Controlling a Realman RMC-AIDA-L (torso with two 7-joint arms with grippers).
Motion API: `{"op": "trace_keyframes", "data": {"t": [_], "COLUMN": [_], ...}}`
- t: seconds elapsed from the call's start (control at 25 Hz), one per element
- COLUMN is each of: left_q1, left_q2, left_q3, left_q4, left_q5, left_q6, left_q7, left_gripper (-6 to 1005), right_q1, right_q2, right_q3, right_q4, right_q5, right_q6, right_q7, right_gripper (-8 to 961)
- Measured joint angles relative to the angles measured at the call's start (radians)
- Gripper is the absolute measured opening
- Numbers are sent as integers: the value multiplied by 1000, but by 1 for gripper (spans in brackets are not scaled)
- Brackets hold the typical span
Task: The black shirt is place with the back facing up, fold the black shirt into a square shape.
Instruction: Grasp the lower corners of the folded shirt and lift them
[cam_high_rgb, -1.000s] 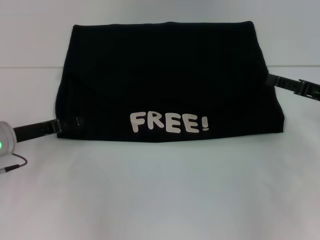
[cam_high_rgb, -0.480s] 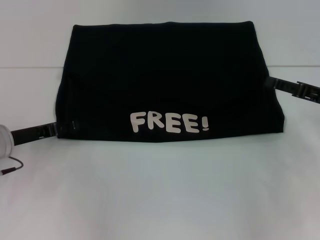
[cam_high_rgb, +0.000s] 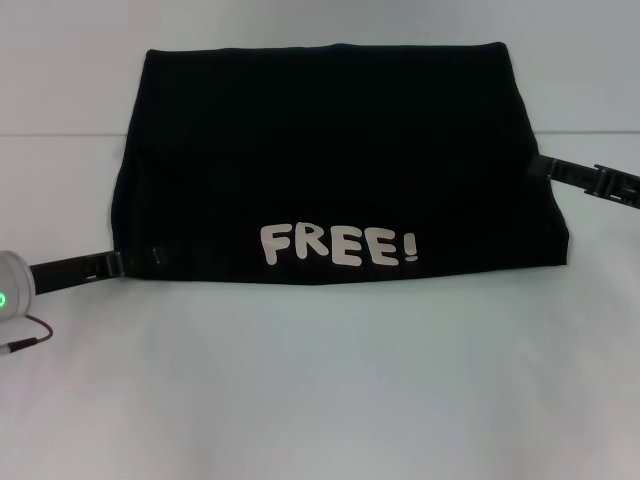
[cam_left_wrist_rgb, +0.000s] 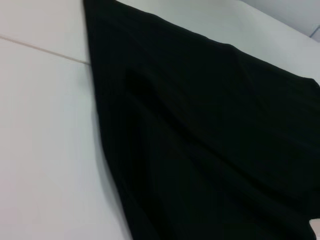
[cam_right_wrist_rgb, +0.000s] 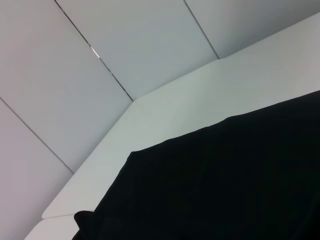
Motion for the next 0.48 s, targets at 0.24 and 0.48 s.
{"op": "trace_keyframes", "data": {"t": [0.24,0.48], "left_q1": [-6,-14], "left_q2": [1,4], "left_q3": [3,3], "left_q4": [-1,-2], "left_q5": [1,42], "left_q6": [9,-17], "left_q7": [32,33], "left_gripper": [766,596], "right_q1": [0,0], "right_q2": [0,1], "right_q3": [0,0], "right_q4": [-1,-10], "right_q5": [2,1], "right_q6": [-1,-1], "right_q7": [-4,-5], "right_gripper": [681,682]}}
